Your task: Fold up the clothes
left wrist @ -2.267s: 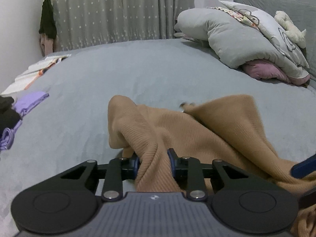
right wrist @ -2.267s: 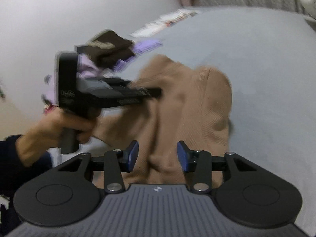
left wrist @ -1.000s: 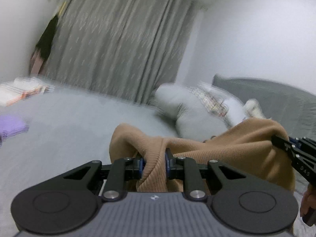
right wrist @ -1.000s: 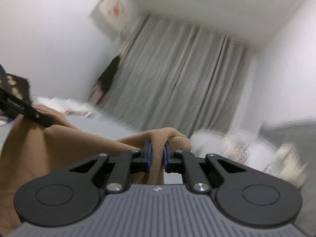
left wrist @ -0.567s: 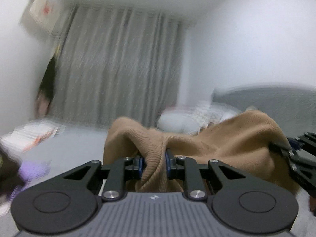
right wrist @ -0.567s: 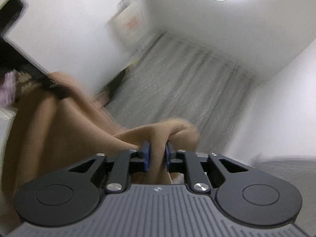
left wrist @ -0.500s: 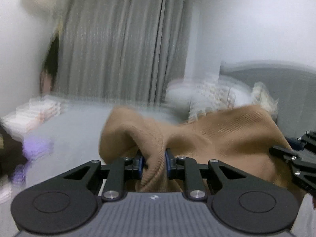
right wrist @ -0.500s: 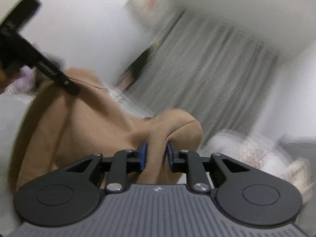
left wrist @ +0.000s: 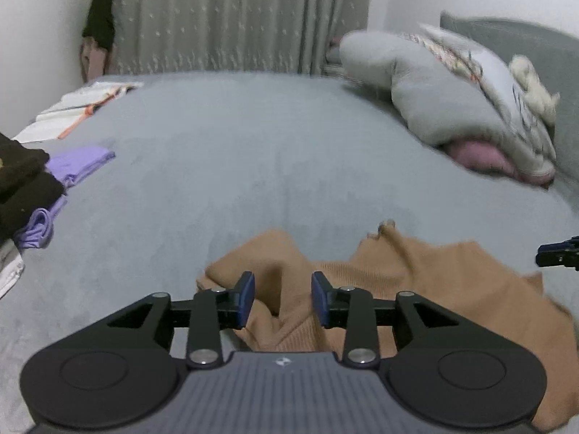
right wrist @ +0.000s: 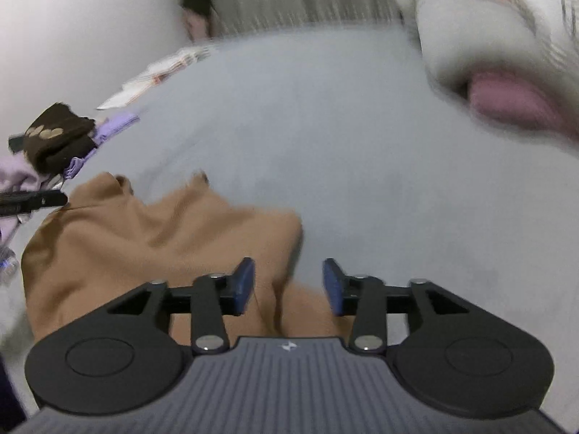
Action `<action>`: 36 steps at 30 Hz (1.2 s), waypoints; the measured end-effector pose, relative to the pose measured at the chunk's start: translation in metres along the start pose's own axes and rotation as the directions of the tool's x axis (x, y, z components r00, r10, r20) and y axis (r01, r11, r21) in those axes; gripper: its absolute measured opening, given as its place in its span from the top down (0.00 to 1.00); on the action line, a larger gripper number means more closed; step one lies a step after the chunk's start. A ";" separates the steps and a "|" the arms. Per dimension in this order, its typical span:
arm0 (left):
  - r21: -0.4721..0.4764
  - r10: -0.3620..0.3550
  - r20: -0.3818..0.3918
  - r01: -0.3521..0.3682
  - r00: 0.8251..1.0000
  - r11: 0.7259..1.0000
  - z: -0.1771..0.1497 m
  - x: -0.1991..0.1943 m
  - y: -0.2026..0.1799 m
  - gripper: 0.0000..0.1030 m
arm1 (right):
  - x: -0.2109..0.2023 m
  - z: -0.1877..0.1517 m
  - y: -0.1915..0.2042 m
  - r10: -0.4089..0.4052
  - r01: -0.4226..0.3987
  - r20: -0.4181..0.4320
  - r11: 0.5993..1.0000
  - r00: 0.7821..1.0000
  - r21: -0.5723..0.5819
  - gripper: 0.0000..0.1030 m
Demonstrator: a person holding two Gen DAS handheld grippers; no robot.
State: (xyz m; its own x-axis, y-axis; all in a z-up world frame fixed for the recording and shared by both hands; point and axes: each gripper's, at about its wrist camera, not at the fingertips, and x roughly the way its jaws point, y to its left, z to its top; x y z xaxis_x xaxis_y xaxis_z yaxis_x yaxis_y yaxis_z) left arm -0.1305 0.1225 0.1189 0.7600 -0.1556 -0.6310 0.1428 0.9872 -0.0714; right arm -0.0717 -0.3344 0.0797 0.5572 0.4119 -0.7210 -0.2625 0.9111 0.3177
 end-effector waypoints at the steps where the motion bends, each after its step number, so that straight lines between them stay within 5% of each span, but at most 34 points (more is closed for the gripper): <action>1: -0.002 -0.004 -0.012 0.004 1.000 1.000 -0.001 0.002 0.001 0.32 | 0.007 -0.004 -0.008 0.011 -0.009 -0.039 0.999 0.999 0.053 0.30; 2: -0.003 -0.005 -0.015 0.005 1.000 1.000 -0.006 0.004 0.003 0.21 | 0.009 -0.010 -0.014 0.037 -0.031 -0.059 0.995 0.998 0.096 0.30; 5: -0.011 -0.068 -0.120 0.067 0.990 0.998 -0.014 0.033 0.002 0.22 | 0.007 -0.026 -0.014 0.133 -0.124 -0.054 0.981 0.990 0.146 0.32; 6: -0.015 -0.061 -0.144 0.059 0.988 0.998 -0.016 0.044 -0.002 0.26 | 0.006 -0.033 -0.005 0.138 -0.130 -0.050 0.983 0.989 0.132 0.49; 7: -0.018 -0.051 -0.165 0.048 0.985 0.999 -0.017 0.055 -0.005 0.33 | 0.006 -0.038 0.008 0.114 -0.109 -0.047 0.989 0.992 0.098 0.69; 9: -0.058 -0.074 -0.141 0.067 0.987 0.996 -0.015 0.057 -0.005 0.66 | 0.000 -0.037 0.028 0.060 -0.060 -0.003 0.998 0.998 0.033 0.81; 11: -0.087 -0.092 -0.120 0.081 0.989 0.993 -0.010 0.058 -0.004 0.78 | -0.009 -0.032 0.039 0.025 -0.025 0.064 1.000 0.998 -0.009 0.99; 14: -0.188 -0.156 -0.005 0.152 0.988 0.970 0.013 0.037 0.010 0.83 | -0.044 -0.015 0.040 -0.050 0.064 0.243 0.997 0.969 -0.050 1.00; 17: -0.243 -0.209 0.085 0.224 0.974 0.944 0.035 0.016 0.017 0.84 | -0.086 -0.004 0.021 -0.057 0.065 0.360 0.998 0.931 -0.010 1.00; 20: -0.211 -0.214 0.096 0.230 0.972 0.950 0.044 0.012 0.009 0.84 | -0.090 -0.007 -0.007 -0.025 0.003 0.321 0.998 0.947 0.069 0.78; 21: -0.220 -0.207 0.086 0.222 0.974 0.950 0.039 0.015 0.010 0.84 | -0.078 -0.015 -0.022 0.002 -0.035 0.246 0.991 0.969 0.127 0.55; 22: -0.229 -0.201 0.077 0.213 0.977 0.950 0.033 0.018 0.012 0.84 | -0.056 -0.027 -0.042 0.050 -0.076 0.124 0.974 0.991 0.213 0.48; 25: -0.285 -0.185 0.041 0.189 0.982 0.940 0.009 0.027 0.027 0.84 | -0.020 -0.056 -0.066 0.107 -0.068 -0.093 0.934 0.990 0.351 0.47; 30: -0.286 -0.195 0.061 0.204 0.979 0.936 0.007 0.024 0.037 0.84 | -0.020 -0.060 -0.051 0.151 -0.123 -0.090 0.958 0.984 0.257 0.46; 32: -0.264 -0.182 0.053 0.190 0.982 0.946 0.006 0.026 0.035 0.84 | -0.021 -0.059 -0.035 0.119 -0.104 -0.073 0.978 0.990 0.180 0.68; 33: -0.275 -0.180 0.057 0.189 0.982 0.943 0.006 0.026 0.037 0.84 | -0.027 -0.057 -0.024 0.094 -0.088 -0.039 0.986 0.995 0.141 0.89; 36: -0.321 -0.184 0.103 0.207 0.978 0.924 0.009 0.020 0.045 0.84 | -0.072 -0.040 0.002 -0.008 0.004 0.193 1.000 0.981 0.025 0.89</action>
State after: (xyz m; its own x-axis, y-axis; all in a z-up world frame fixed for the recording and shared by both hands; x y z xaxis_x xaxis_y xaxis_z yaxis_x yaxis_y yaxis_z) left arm -0.1030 0.1635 0.1097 0.7820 -0.3370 -0.5243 0.0858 0.8914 -0.4450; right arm -0.1437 -0.3630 0.1073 0.7013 0.3989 -0.5909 -0.2405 0.9126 0.3307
